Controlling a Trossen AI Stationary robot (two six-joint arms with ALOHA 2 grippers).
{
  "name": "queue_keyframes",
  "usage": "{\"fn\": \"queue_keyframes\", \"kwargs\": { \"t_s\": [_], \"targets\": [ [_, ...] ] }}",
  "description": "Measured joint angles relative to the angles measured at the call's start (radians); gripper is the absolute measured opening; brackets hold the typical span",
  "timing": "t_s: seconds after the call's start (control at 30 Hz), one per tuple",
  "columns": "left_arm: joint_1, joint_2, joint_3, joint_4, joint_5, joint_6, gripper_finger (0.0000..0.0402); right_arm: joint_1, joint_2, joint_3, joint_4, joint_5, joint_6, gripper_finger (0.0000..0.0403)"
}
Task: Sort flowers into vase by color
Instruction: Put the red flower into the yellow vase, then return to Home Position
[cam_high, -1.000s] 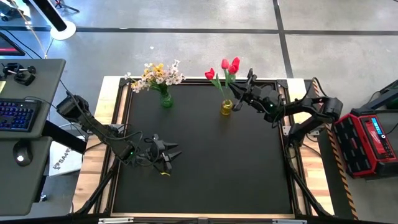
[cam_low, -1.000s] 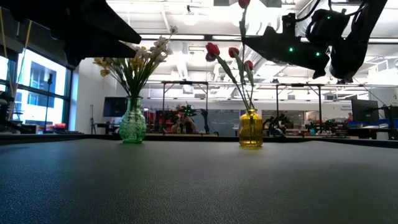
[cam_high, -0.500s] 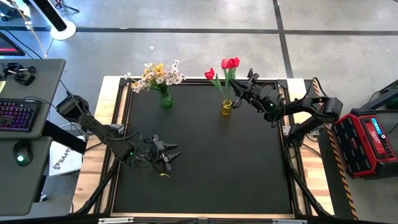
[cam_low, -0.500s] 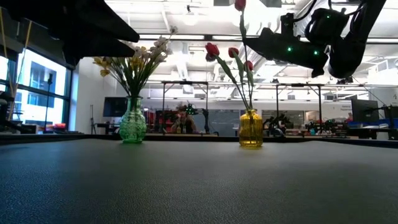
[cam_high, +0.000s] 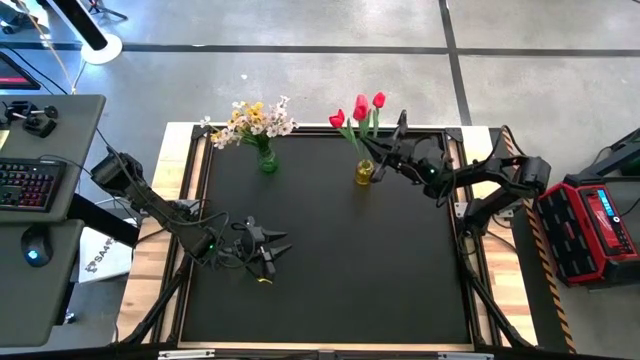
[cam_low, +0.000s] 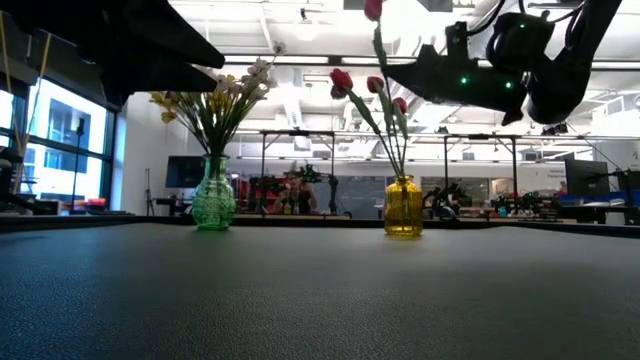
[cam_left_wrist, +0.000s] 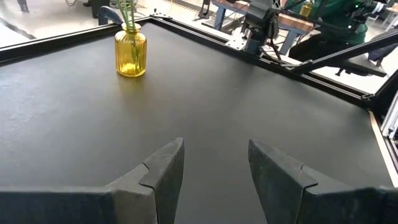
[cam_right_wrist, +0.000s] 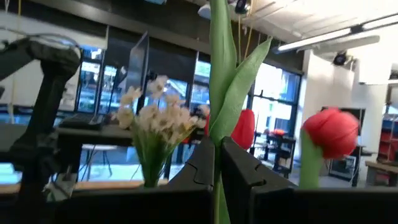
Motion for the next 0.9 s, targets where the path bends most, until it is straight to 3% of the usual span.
{"fn": "queue_keyframes", "kwargs": {
  "t_s": [0.33,0.47,0.63,0.8,0.9],
  "targets": [
    [0.000,0.000,0.000,0.000,0.000,0.000,0.0168,0.000,0.000,0.000,-0.322,0.062,0.005,0.0000],
    [0.000,0.000,0.000,0.000,0.000,-0.001,0.0168,0.000,-0.001,0.000,-0.360,0.058,0.011,0.0009],
    [0.000,0.000,0.000,0.000,0.000,-0.011,0.0168,0.000,-0.034,0.000,-0.414,0.053,0.075,0.0084],
    [0.000,0.000,0.000,0.000,0.002,-0.017,0.0168,0.001,-0.179,0.000,-0.659,0.105,0.057,0.0173],
    [0.000,0.000,0.000,0.001,0.002,-0.018,0.0168,0.002,-0.302,0.000,-0.851,0.150,0.090,0.0204]
  ]
}}
